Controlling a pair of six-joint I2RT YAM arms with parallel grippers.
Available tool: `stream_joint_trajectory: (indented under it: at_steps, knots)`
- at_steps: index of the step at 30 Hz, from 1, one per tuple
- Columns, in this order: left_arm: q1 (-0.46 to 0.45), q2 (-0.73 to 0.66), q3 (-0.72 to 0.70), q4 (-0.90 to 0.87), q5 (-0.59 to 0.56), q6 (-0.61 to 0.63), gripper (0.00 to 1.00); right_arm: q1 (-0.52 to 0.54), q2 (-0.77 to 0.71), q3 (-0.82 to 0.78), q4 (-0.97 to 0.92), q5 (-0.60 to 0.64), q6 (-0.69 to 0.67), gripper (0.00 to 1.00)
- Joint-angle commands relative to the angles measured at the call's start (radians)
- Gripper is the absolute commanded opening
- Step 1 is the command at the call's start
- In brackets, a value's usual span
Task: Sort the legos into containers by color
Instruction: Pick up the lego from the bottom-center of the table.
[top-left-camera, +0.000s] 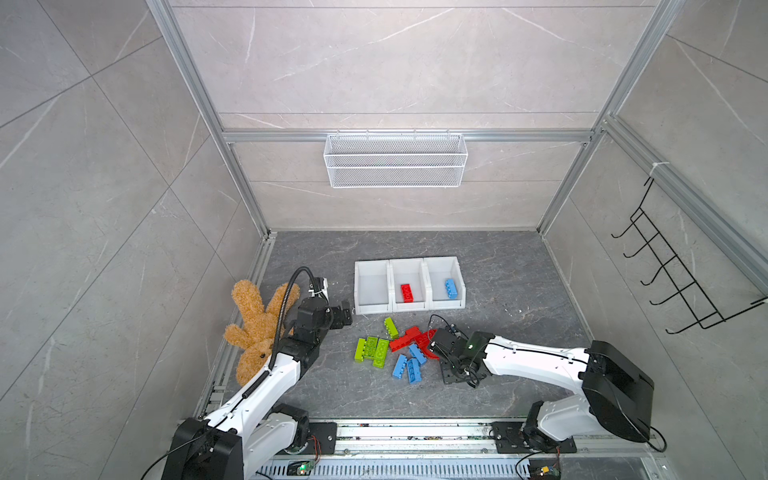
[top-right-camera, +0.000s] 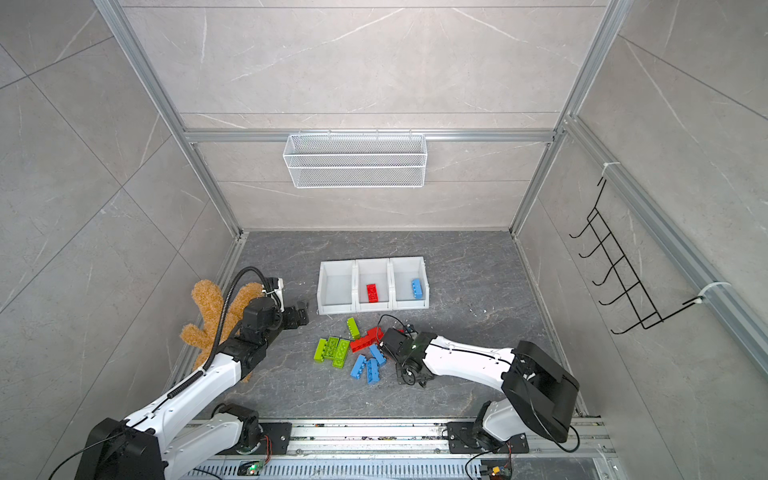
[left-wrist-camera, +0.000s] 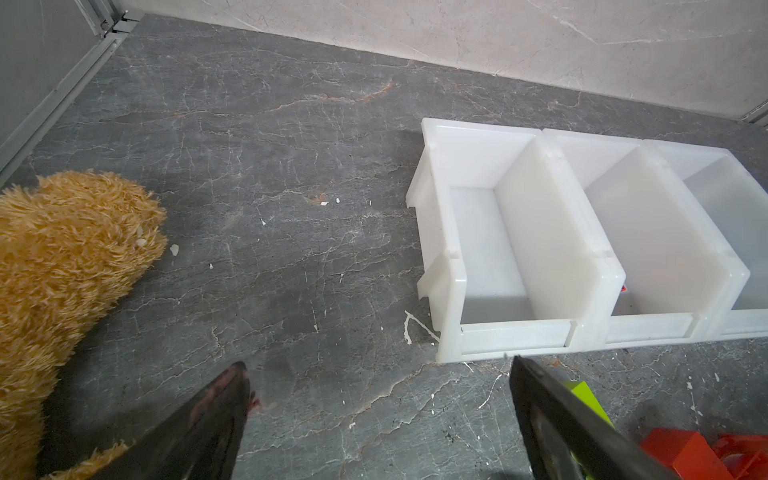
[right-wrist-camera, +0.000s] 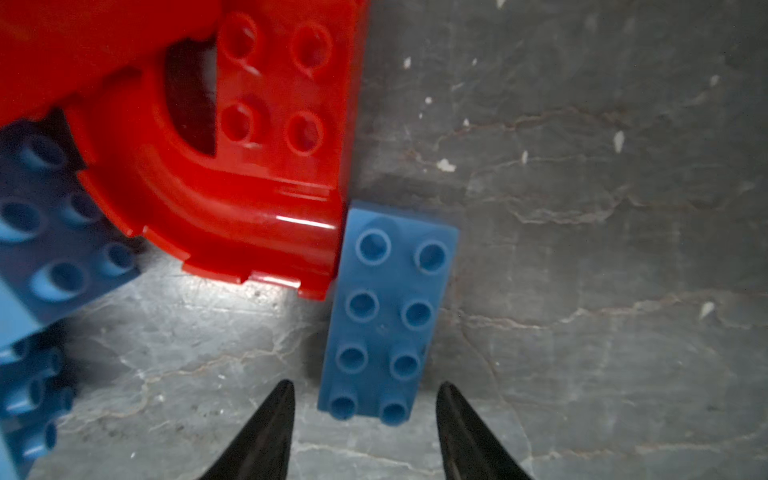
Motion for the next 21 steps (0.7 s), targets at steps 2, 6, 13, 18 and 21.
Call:
stream_joint_trajectory:
  at_steps: [2,6,13,18,21]
  knots:
    - [-0.006,0.000,0.018,0.028,0.006,-0.006,0.99,-0.002,0.051,-0.013,0.042,0.046,0.016,0.56]
    - [-0.005,-0.012,0.017,0.023,0.003,-0.006,1.00,-0.022,0.052,-0.048,0.104,0.027,0.009,0.51]
    - [-0.005,-0.007,0.017,0.024,-0.006,-0.001,0.99,-0.065,-0.037,-0.071,0.048,0.041,-0.003,0.33]
    - [-0.005,-0.007,0.021,0.017,-0.007,-0.004,0.99,-0.099,-0.120,-0.030,-0.067,0.070,-0.044,0.23]
    - [-0.005,-0.010,0.019,0.019,0.001,-0.008,0.99,-0.151,-0.149,0.031,-0.120,0.068,-0.114,0.24]
